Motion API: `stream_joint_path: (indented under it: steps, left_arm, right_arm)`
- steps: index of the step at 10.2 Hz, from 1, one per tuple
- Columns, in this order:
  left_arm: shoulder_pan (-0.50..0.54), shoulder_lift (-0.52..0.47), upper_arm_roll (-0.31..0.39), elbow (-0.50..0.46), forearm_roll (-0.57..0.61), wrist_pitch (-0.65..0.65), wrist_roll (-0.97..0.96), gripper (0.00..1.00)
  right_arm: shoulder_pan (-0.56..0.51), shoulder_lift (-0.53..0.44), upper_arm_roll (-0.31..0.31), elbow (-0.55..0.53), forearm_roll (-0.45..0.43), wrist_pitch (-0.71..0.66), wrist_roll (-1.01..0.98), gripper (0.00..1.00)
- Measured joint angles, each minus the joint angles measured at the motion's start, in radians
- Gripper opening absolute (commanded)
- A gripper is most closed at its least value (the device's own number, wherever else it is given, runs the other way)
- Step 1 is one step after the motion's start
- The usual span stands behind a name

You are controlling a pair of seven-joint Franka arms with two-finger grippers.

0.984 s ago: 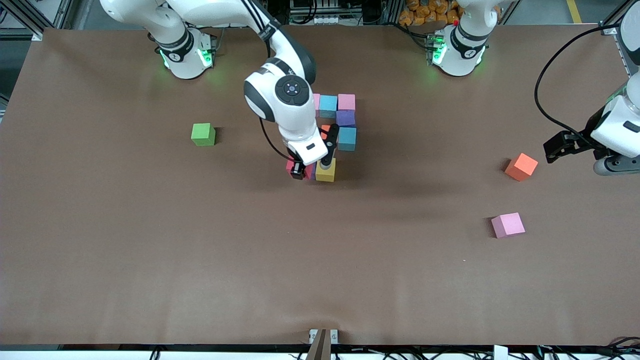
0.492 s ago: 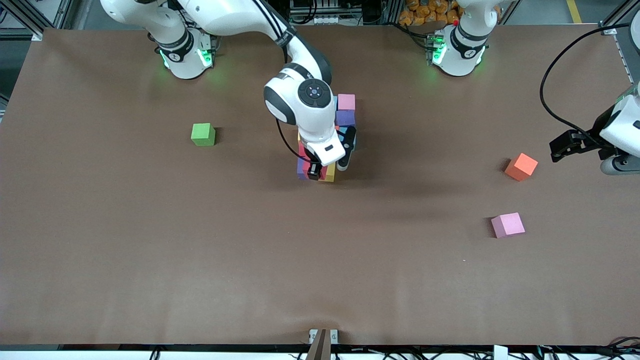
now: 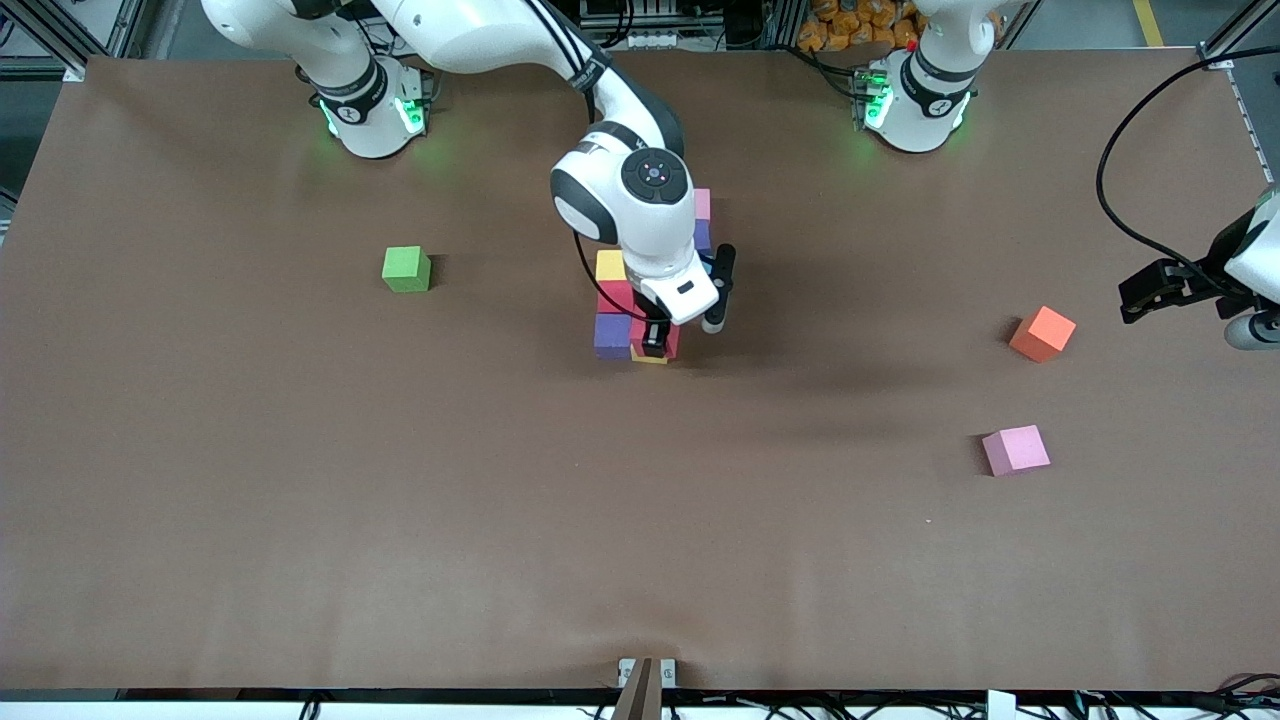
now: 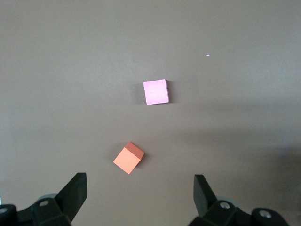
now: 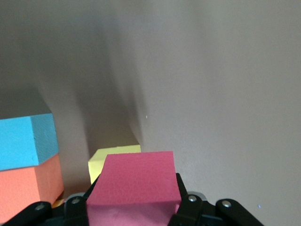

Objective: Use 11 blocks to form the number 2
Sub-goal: 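Lift and carry the red-pink cube to the figure with the right gripper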

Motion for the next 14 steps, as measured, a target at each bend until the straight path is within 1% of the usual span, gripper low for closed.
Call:
stream_joint_path:
  steps: [5,9,14]
  left_arm:
    - [0.016,0.0,0.018,0.0,0.0,0.0,0.054,1.0]
    - [0.038,0.0,0.022,-0.001,-0.012,-0.001,0.07,1.0]
    - [0.038,0.0,0.023,-0.001,-0.012,-0.002,0.07,1.0]
  right_arm:
    - [0.038,0.076,0.002,0.084,0.01,0.0,0.0,0.48]
    - [0.039,0.11,0.003,0.105,0.011,-0.001,0.0,0.48]
    - [0.047,0.155,0.004,0.151,0.011,-0.001,0.0,0.48]
